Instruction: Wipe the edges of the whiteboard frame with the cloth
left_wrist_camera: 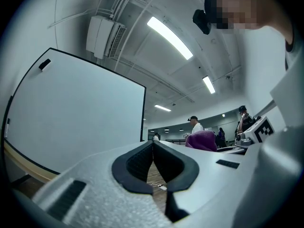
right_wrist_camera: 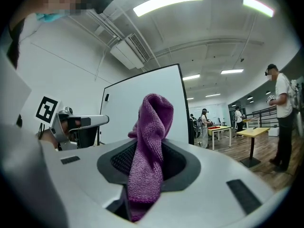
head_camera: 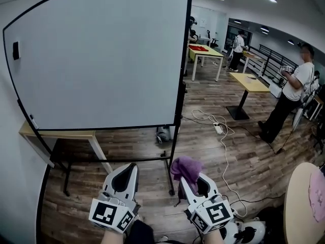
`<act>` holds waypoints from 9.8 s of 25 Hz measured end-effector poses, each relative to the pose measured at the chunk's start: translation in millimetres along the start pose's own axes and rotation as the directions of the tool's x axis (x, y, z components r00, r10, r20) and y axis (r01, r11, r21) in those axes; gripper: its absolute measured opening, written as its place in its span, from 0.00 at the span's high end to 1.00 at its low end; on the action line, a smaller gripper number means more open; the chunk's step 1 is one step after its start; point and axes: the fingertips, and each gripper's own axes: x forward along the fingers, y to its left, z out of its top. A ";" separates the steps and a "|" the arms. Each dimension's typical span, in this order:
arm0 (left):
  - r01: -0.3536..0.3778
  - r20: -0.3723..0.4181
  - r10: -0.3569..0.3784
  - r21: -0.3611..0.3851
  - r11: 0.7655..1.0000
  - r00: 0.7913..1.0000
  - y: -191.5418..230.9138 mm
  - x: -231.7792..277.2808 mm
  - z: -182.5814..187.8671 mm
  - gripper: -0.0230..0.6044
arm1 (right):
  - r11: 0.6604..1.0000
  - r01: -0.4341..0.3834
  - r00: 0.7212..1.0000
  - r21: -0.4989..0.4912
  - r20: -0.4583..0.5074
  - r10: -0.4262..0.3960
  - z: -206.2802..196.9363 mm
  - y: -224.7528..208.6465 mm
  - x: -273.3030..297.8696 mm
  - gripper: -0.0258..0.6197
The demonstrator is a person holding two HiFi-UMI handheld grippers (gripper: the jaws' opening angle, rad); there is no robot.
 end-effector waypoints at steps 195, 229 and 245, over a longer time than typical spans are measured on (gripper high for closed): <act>0.527 -0.153 -0.580 -0.281 0.802 0.800 111.8 309.7 -82.2 0.94 | 0.887 0.441 0.895 -0.134 0.144 -0.423 228.5 -282.1 391.0 0.78; 0.491 -0.193 -0.572 -0.343 0.801 0.797 125.4 269.4 -106.1 0.94 | 0.862 0.494 0.862 -0.113 -0.068 -0.503 106.7 -281.4 398.0 0.79; 0.467 -0.212 -0.564 -0.374 0.802 0.798 124.7 257.4 -120.7 0.94 | 0.843 0.518 0.839 -0.144 -0.105 -0.533 61.9 -281.0 397.5 0.79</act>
